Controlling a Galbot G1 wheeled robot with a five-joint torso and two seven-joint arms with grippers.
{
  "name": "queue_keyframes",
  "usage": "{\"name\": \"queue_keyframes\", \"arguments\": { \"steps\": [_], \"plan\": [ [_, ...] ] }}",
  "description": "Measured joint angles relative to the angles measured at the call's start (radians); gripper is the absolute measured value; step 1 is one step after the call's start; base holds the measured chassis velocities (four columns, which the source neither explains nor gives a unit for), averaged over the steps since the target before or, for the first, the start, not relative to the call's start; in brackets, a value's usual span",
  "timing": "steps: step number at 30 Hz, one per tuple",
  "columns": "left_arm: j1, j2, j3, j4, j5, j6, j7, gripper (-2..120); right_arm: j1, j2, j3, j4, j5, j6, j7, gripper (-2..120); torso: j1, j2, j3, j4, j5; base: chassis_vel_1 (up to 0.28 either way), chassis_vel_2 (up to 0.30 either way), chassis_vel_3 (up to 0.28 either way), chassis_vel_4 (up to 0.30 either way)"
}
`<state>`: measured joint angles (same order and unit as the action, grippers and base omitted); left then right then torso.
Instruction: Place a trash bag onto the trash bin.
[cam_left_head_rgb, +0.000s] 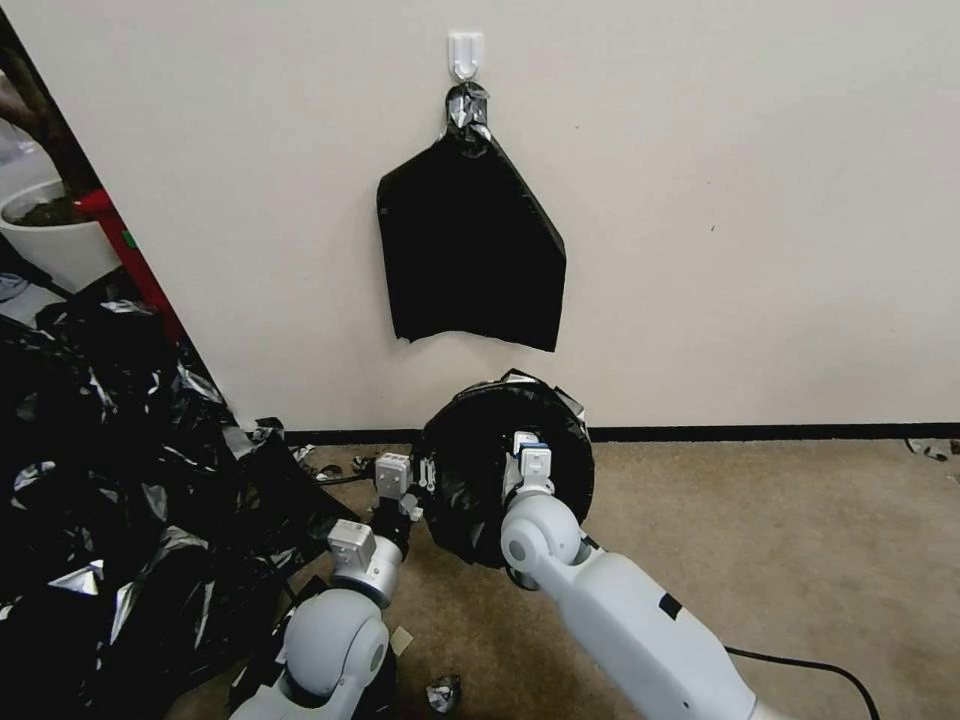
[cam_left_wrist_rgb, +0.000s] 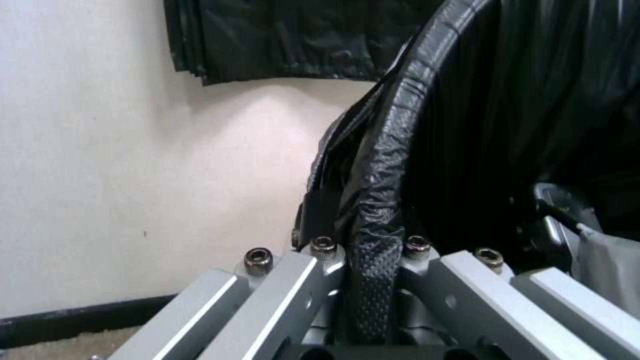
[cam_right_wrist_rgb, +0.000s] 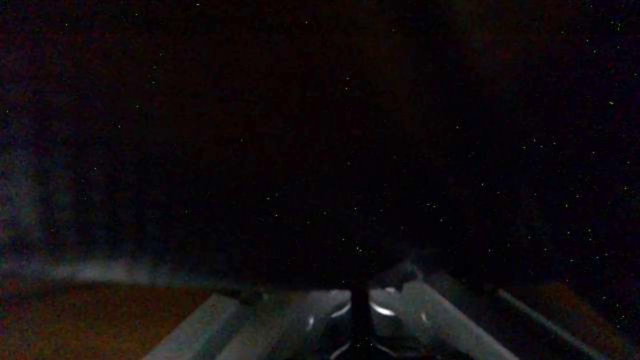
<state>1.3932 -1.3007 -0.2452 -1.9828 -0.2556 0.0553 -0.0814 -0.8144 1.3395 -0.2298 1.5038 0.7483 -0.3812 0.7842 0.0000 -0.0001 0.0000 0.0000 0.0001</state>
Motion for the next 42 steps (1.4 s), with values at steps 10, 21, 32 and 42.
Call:
{"name": "queue_keyframes", "arguments": {
  "steps": [10, 21, 32, 42],
  "plan": [
    [0.001, 0.000, 0.014, -0.014, -0.004, 0.042, -0.006, 3, -0.050, -0.022, -0.004, 0.029, -0.243, 0.018, -0.046, 0, 0.000, 0.000, 0.000, -0.0002, -0.0001, 0.000, 0.000, 0.000, 0.000],
    [0.004, -0.011, 0.040, -0.019, 0.011, 0.054, -0.007, 3, -0.037, 0.007, -0.031, 0.019, -0.036, 0.041, -0.080, 0, 0.000, 0.000, 0.000, 0.0000, -0.0001, 0.000, 0.000, 0.000, 0.000],
    [0.021, -0.007, 0.032, -0.034, 0.008, 0.070, -0.006, 3, -0.018, -0.001, -0.055, -0.053, -0.215, -0.006, -0.039, 0, 0.000, 0.000, 0.000, 0.0000, -0.0001, 0.000, 0.000, 0.000, 0.000],
    [-0.024, -0.010, 0.022, -0.009, -0.039, 0.162, -0.098, 3, -0.122, -0.051, -0.027, 0.159, -0.279, 0.086, -0.200, 9, 0.000, 0.000, 0.000, 0.0002, 0.0000, 0.000, 0.000, 0.000, 0.000]
  ]
}}
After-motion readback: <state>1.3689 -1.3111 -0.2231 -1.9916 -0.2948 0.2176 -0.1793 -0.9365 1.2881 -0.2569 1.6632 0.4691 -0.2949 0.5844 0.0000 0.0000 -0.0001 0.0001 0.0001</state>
